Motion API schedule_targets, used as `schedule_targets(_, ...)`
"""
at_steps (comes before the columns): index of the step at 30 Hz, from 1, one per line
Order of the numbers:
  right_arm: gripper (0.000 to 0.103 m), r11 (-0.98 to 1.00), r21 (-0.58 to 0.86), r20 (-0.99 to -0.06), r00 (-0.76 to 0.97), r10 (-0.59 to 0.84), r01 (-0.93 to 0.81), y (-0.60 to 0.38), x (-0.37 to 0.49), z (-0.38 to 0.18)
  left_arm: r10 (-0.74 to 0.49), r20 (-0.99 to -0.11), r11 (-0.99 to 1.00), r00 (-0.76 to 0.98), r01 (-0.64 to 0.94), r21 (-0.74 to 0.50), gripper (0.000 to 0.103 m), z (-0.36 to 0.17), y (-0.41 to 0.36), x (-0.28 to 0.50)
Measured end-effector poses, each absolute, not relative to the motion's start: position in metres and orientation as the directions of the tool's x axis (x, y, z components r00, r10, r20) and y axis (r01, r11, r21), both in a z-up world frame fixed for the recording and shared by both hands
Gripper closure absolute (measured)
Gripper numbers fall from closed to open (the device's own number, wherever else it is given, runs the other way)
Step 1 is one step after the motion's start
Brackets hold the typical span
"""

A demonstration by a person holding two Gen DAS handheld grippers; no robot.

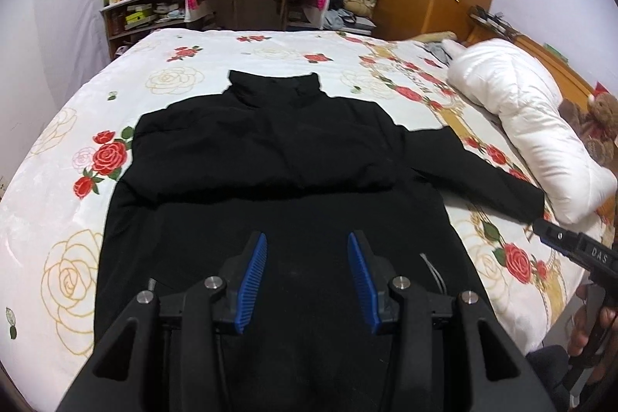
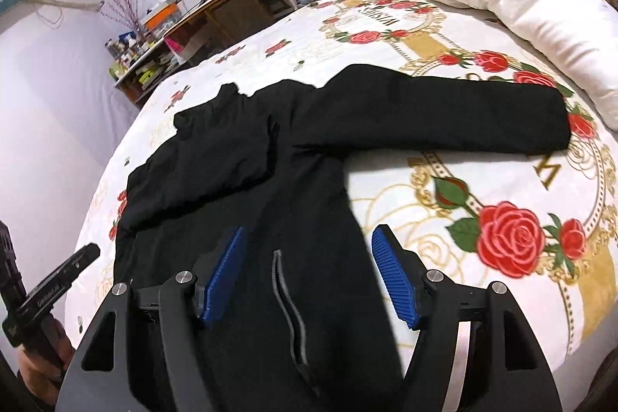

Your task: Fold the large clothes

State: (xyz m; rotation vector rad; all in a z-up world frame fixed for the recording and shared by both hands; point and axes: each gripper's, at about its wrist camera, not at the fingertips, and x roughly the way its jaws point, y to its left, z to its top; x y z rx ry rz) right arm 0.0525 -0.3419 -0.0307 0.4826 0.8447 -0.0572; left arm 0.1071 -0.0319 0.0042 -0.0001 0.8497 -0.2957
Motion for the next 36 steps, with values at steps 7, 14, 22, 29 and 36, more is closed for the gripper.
schedule_targets(7, 0.035, 0.834, 0.442, -0.732, 0.67, 0.123, 0.33, -0.393, 0.043, -0.052, -0.275, -0.754, 0.943, 0.597, 0.321, -0.089, 0.057, 0.0, -0.066, 0.111)
schedule_targets(14, 0.035, 0.753, 0.486, -0.753, 0.65, 0.104, 0.443, -0.453, 0.048, -0.09, -0.275, -0.766, 0.941, 0.581, 0.326, -0.09, 0.057, -0.016, -0.084, 0.137)
schedule_targets(22, 0.035, 0.639, 0.551, -0.751, 0.653, 0.1, 0.536, -0.517, 0.064, -0.131, -0.256, -0.786, 0.944, 0.563, 0.319, -0.079, 0.057, -0.038, -0.092, 0.165)
schedule_targets(29, 0.035, 0.516, 0.629, -0.72, 0.687, 0.102, 0.582, -0.569, 0.083, -0.163, -0.232, -0.808, 0.95, 0.541, 0.305, -0.069, 0.057, -0.063, -0.092, 0.189)
schedule_targets(36, 0.035, 0.399, 0.691, -0.68, 0.729, 0.08, 0.602, -0.603, 0.09, -0.184, -0.214, -0.814, 0.959, 0.541, 0.274, -0.07, 0.057, -0.076, -0.084, 0.21)
